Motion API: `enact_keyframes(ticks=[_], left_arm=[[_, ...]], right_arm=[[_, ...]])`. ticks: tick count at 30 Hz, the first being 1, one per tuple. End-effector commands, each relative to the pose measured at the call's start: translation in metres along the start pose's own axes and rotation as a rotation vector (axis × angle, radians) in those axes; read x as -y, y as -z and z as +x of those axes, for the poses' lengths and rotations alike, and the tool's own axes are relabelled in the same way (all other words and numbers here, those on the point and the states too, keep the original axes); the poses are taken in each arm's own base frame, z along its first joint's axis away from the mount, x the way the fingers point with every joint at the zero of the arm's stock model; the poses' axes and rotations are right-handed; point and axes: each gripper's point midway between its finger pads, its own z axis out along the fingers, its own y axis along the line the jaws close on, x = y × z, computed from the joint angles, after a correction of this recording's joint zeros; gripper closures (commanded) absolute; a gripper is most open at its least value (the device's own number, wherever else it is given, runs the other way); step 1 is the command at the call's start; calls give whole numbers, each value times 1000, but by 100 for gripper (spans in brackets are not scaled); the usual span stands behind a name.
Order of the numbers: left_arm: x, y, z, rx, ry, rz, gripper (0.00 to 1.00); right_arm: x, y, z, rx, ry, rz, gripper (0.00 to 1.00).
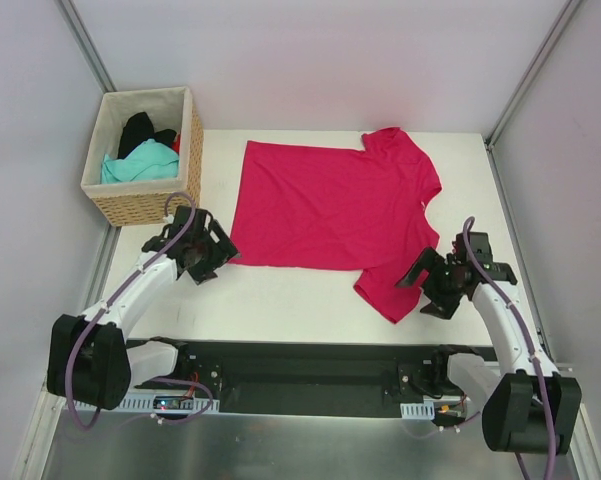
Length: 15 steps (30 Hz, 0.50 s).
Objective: Fold and stack the t-shirts
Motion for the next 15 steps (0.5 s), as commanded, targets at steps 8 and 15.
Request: enact_keyframes(ticks=[8,15], left_arm=[[-2,-7,-5,23,93,-42,24],[-6,-20,-17,63,118,-47,26]], right_arm=[[-18,27,-19,178,84,27,1],[-24,44,-32,347,144,35,1]])
